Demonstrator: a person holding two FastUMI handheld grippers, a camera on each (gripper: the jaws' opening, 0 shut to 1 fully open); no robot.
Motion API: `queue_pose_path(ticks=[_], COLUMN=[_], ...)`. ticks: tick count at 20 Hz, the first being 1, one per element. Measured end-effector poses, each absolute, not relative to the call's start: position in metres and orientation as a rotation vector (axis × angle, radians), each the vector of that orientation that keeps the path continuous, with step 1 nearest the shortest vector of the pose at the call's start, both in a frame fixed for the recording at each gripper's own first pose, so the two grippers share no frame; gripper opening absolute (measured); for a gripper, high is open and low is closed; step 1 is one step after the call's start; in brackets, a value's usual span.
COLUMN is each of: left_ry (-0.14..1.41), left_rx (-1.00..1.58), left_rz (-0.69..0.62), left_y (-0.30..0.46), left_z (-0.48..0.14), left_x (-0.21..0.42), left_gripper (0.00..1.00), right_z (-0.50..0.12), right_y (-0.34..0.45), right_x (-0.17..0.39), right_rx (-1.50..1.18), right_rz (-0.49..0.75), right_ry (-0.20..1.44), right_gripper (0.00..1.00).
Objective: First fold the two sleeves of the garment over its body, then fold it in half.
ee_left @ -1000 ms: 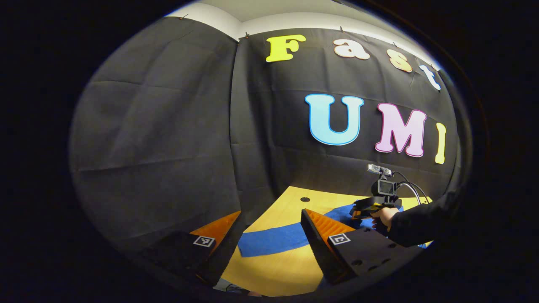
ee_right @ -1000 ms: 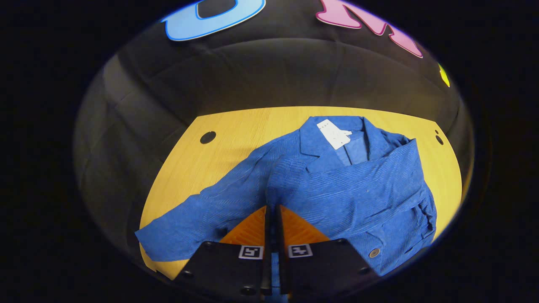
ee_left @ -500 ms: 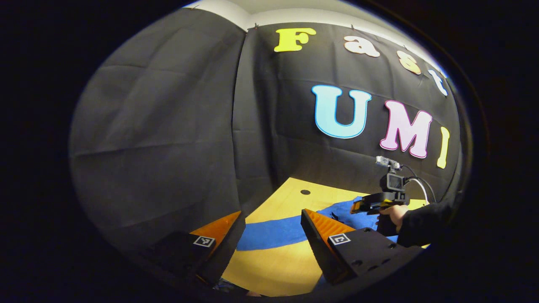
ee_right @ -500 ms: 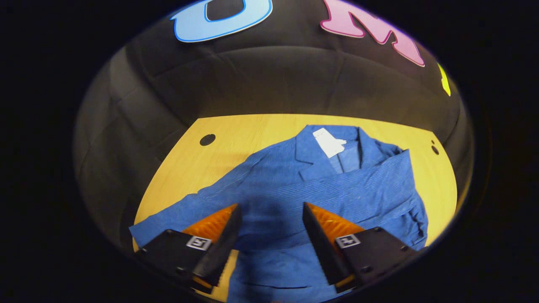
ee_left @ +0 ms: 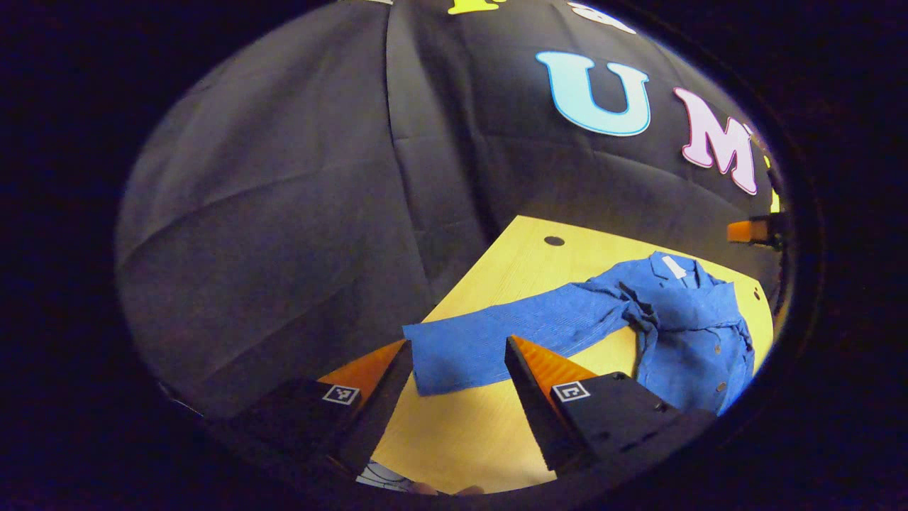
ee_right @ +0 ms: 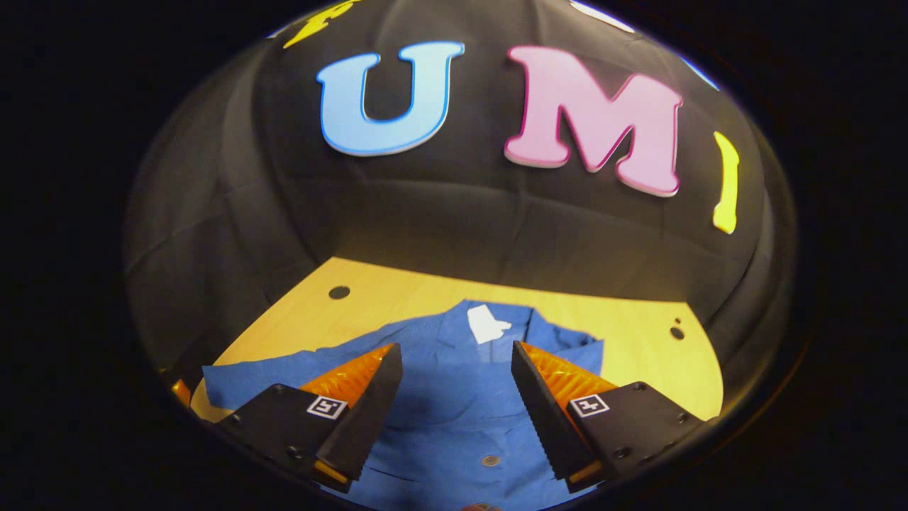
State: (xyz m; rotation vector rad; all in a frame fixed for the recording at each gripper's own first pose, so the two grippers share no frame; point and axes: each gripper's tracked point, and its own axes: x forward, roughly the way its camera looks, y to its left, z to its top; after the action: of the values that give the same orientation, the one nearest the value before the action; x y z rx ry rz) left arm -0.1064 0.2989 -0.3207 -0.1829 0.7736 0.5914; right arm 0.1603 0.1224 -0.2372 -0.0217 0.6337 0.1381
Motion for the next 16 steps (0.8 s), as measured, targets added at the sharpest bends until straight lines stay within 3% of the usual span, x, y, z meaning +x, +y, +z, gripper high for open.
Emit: queue_pose_path(ticks=[1,4,7,9,16], left_ry=[0.785,0.863,0.913,0.940,0.979], left_rx=[-0.215,-0.258,-0.245,-0.231,-0.326], left_rz=[0.611,0.678,0.697,0.703,0.753], left_y=[0.303,0.322,0.331,0.329,0.332], left_z=[-0.331,-0.365,-0.382,-0.390,-0.408], left_x=[-0.101,-0.105,-0.102,-0.100,-0.110], left_gripper=[0.81,0.82,0.81,0.82,0.82], right_z=[-0.222,-0.179,-0.122,-0.087,-0.081], right_y=[0.108,0.065,0.027,0.001,-0.017], right_x=[0.157,0.149,0.128,0.113,0.076], right_rx=[-0.025,-0.024,-0.058,-0.130,-0.164], right_rz=[0.121,0.065,0.031,0.012,0.016], right_ry=[0.595,0.479,0.333,0.214,0.240], right_gripper=[0.98,0.94,0.98,0.94,0.97])
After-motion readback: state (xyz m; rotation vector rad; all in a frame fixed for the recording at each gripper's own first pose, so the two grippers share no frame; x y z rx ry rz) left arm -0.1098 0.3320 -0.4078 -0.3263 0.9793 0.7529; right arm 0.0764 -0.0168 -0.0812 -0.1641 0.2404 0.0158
